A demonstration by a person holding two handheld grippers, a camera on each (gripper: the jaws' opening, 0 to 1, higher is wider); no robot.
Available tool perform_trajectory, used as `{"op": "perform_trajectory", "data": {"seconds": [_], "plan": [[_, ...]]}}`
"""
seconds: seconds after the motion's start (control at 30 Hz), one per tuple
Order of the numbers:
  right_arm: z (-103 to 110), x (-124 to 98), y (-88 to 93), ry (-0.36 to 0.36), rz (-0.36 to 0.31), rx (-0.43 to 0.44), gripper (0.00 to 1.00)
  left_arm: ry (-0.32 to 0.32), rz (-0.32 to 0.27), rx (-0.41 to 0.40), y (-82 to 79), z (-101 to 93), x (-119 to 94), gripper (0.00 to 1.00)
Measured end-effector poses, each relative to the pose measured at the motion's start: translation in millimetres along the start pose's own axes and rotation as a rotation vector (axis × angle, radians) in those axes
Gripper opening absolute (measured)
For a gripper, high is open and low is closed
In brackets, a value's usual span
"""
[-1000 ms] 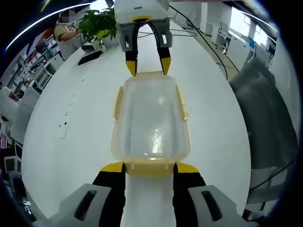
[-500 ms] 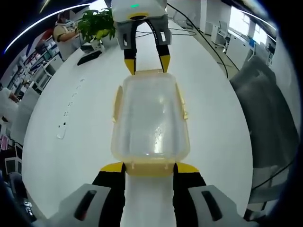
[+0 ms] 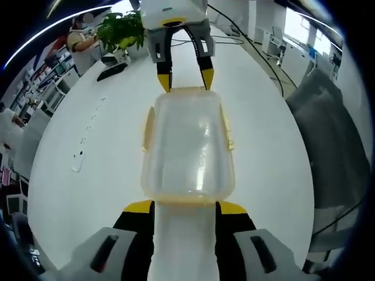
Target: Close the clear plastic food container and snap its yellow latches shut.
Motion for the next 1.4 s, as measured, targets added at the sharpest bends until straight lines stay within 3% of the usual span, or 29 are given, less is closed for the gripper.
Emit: {"op": "perform_trajectory", "data": {"seconds": [0.27,0.6,0.93,1.13,1.27,1.4], "plan": [[4,-4,7.7,0.003,0.015,0.020,0.39,-0.007,0.003,0.000,-0.1,-1.7,-4,0.39],[7,-21,3.1,0.030,-0.030,0.085,0.37,-0.050,-0.007,-0.055,-6.7,-2.1,-21,0.38],[6,-30,-7.2,0.104,-0.122,0.199,0.32,-0.140,-0.042,-0.242,-11.4,-0.6,-28,0.34],[4,-29,-3.0,0.183,-0.165,0.272,0.30,-0.149,-0.108,-0.433,-12.8,-4.5,-28,0.33],[5,-28,-0.7,0.208,-0.190,0.316,0.30,-0.155,-0.080,-0.441,-7.6,-10.2,-24,0.31],[9,-27,-1.5,0.227,-0.219,0.367,0.29,-0.185,-0.084,-0.509,-3.4,-11.9,-23,0.30]]}}
Point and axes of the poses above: the point that each gripper's makers call its tool centre point, and the gripper's own axes: x roughly forward along the fingers, z roughly to its left, y roughly out of its underside, the point moved 3 cm from there along -x, roughly backward along the fingers
